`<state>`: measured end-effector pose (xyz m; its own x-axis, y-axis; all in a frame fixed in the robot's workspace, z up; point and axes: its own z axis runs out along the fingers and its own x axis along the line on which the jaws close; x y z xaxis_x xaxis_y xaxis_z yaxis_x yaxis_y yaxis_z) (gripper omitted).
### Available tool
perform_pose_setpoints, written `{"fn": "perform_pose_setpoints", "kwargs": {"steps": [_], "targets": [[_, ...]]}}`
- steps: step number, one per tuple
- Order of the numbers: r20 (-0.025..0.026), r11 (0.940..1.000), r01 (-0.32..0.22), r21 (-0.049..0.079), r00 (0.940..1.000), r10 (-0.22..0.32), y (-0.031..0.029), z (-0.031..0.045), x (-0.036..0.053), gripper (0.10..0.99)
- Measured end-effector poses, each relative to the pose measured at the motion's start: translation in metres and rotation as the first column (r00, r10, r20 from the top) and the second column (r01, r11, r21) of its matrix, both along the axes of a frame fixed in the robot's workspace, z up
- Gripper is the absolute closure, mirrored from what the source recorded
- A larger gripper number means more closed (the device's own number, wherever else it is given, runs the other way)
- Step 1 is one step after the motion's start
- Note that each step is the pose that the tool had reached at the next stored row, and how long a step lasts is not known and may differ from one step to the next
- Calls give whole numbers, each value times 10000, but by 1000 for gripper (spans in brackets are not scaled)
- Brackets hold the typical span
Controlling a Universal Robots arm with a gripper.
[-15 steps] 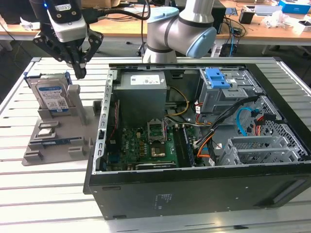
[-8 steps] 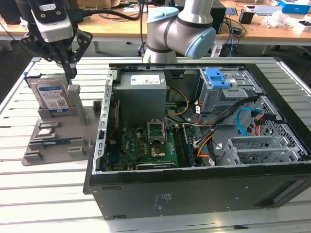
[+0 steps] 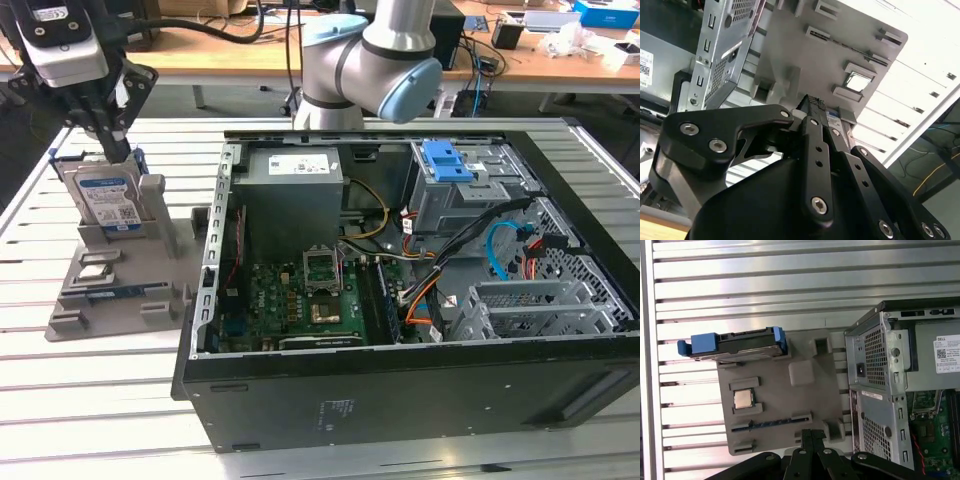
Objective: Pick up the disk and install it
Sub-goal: 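Reach for the disk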
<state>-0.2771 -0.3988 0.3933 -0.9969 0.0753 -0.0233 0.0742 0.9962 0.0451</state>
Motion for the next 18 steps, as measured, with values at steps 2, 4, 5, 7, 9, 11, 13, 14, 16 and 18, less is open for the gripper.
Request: {"fn": "perform_pose_setpoints", "kwargs": {"steps": [2,4,5,7,9,11,13,14,16,18], "targets": [[0,10000,0,0,10000,0,0,0,-38,980],[0,10000,-1,1,10000,1,0,0,-94,980],[0,10000,-1,0,10000,1,0,0,-127,980],[0,10000,-1,0,10000,1,0,0,-159,980],[-1,10000,-1,0,10000,1,0,0,-200,980],[0,10000,0,0,10000,0,0,0,-263,980],[0,10000,0,0,10000,0,0,0,-307,980],[0,10000,-1,0,10000,1,0,0,-340,980],[-1,10000,-1,0,10000,1,0,0,-388,980],[0,10000,-1,0,10000,1,0,0,-455,980]]}}
